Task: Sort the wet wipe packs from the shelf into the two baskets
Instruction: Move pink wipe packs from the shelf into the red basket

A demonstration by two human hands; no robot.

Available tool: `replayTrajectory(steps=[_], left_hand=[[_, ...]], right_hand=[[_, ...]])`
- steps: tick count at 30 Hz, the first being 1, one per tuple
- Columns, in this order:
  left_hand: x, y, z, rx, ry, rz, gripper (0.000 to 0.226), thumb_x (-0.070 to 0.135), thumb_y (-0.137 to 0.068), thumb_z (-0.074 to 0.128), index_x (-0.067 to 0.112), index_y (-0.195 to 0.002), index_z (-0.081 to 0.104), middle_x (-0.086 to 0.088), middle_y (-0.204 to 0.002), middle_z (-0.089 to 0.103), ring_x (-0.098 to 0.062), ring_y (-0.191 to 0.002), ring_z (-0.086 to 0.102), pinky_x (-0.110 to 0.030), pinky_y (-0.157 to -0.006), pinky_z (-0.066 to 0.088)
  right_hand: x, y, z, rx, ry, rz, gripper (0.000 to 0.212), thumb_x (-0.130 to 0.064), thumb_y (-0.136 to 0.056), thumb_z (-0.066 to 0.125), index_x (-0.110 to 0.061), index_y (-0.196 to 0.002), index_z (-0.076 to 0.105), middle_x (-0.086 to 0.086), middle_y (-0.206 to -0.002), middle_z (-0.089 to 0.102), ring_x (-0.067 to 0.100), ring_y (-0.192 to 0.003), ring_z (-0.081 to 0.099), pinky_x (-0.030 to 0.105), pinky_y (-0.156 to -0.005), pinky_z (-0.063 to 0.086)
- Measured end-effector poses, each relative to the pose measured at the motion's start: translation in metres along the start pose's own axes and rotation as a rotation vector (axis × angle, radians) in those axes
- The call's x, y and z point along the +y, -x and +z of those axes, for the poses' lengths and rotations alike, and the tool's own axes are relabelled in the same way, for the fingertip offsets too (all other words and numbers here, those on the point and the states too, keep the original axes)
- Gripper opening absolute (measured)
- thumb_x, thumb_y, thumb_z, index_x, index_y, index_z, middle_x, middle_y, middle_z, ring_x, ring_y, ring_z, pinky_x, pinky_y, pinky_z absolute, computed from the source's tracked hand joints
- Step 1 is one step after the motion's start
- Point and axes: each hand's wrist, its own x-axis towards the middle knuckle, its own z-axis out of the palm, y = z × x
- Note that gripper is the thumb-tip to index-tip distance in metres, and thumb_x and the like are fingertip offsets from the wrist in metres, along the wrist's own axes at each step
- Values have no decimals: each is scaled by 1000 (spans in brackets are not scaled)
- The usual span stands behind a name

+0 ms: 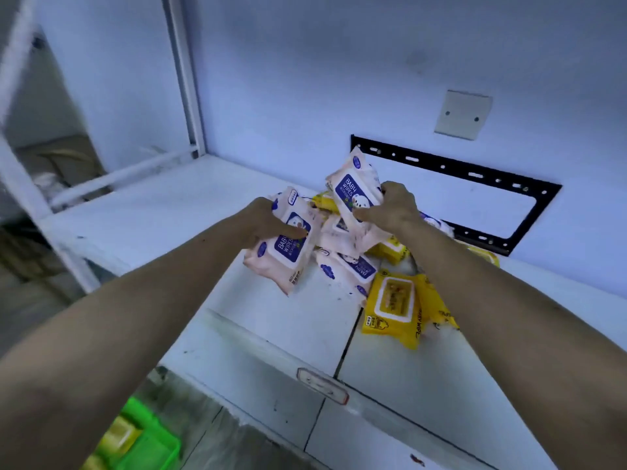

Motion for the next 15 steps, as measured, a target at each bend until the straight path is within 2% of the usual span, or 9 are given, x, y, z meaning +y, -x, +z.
replayTrajectory(steps=[2, 4, 8, 10, 13, 15], left_hand=[[-27, 25, -21, 35, 29, -50, 32, 23, -67, 88, 15, -92, 71, -4, -84, 76, -16, -69, 74, -28, -60, 60], [-61, 53, -44, 106, 100, -110, 36, 22, -65, 89, 14, -96, 71, -7, -90, 77, -22, -78, 74, -37, -72, 61], [-129, 125, -87, 254, 267, -243, 43, 18, -65, 89, 10, -104, 70, -13, -96, 76, -29, -85, 74, -47, -80, 59], [-165, 166, -106, 340, 339, -291, 41, 11, -68, 86, 6, -106, 69, -16, -96, 75, -28, -81, 73, -45, -76, 60], [-218, 227, -134, 507, 422, -353, 34, 3, -69, 84, 3, -99, 70, -12, -80, 75, -18, -57, 71, -33, -56, 61], [-255, 269, -153, 613, 445, -416, 27, 3, -70, 84, 4, -92, 69, -13, -78, 73, -13, -48, 67, -28, -51, 59]], right_hand=[[-30, 9, 26, -51, -58, -57, 44, -28, -65, 82, -12, -100, 62, 4, -96, 65, 24, -87, 63, 32, -73, 52], [-61, 23, 59, -130, -119, -107, 40, -26, -64, 81, -11, -98, 65, 5, -96, 69, 24, -88, 65, 34, -76, 53], [-122, 66, 131, -322, -251, -185, 39, -23, -72, 77, -8, -106, 67, 9, -104, 71, 25, -96, 67, 30, -77, 52], [-152, 95, 170, -428, -273, -213, 41, -26, -75, 74, -8, -112, 66, 9, -109, 70, 25, -101, 66, 29, -80, 52], [-195, 145, 228, -561, -290, -258, 40, -30, -81, 69, -7, -114, 66, 11, -111, 69, 27, -104, 65, 30, -84, 52], [-222, 183, 269, -648, -298, -298, 39, -30, -84, 66, -8, -116, 66, 11, -112, 70, 28, -105, 66, 35, -90, 54]])
